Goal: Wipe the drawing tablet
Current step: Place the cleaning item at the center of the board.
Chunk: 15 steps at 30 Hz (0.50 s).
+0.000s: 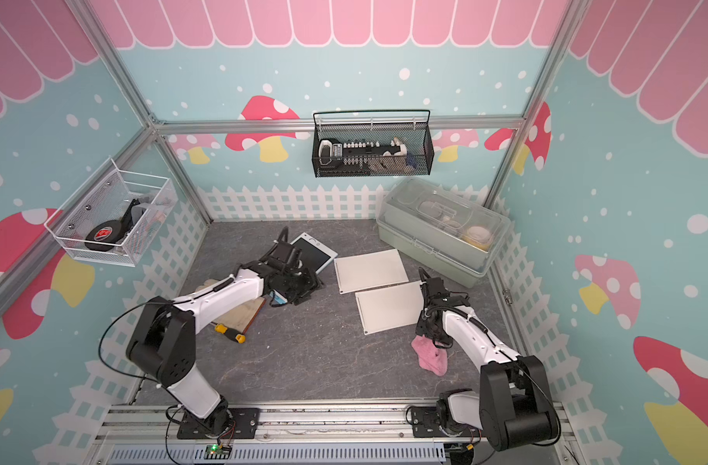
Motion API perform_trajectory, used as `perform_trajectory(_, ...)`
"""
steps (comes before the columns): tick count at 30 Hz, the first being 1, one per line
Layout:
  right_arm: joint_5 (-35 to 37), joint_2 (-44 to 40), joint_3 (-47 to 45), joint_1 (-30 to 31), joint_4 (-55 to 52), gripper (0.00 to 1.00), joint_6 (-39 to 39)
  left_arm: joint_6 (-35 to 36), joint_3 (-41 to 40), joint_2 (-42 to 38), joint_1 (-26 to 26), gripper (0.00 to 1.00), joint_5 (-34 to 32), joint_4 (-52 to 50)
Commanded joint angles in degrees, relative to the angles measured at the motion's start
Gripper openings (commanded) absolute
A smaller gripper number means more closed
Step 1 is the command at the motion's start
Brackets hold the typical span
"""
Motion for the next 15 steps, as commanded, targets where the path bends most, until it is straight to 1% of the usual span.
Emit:
perform_trajectory(1,3.28,-0.90,5.86,1.00,-0.19,0.59,-1.93,3.50,-5.92,-3.15,5.82,0.63,-1.31,-5.94)
perform_trajectory(3,4.63,0.12,9.15,3.16,-0.37,0.60,-3.23,4.44,-8.80,-4.84,9.56,0.63,-1.05,-6.30)
perform_trajectory(5,6.47,2.40,13.08,6.85,-0.27,0.61,-4.79,5.35,-10.58,-5.76,12.84,0.63,-0.83,-6.29)
perform_trajectory(7,5.63,5.29,16.76,10.53,2.36,0.63,-7.16,5.42,-11.04,-6.28,15.51,0.63,-1.22,-6.05)
perform_trajectory(9,0.56,9.74,20.43,13.06,6.56,0.64,-9.54,4.20,-11.50,-6.33,18.36,0.63,-0.33,-4.03)
perform_trajectory(10,-1.44,13.19,23.75,14.00,7.19,0.64,-10.25,3.11,-11.61,-6.08,19.77,0.63,0.86,-2.25)
perform_trajectory(12,-8.44,19.78,30.03,15.11,10.13,0.64,-12.25,1.51,-10.93,-4.94,21.49,0.63,2.13,0.66)
perform_trajectory(13,-12.50,23.50,33.73,15.37,11.67,0.64,-12.65,1.13,-9.89,-4.01,22.09,0.63,2.41,1.67)
perform_trajectory(15,-19.96,31.46,42.19,15.72,12.33,0.58,-13.06,0.63,-7.09,-1.96,22.92,0.63,2.83,2.39)
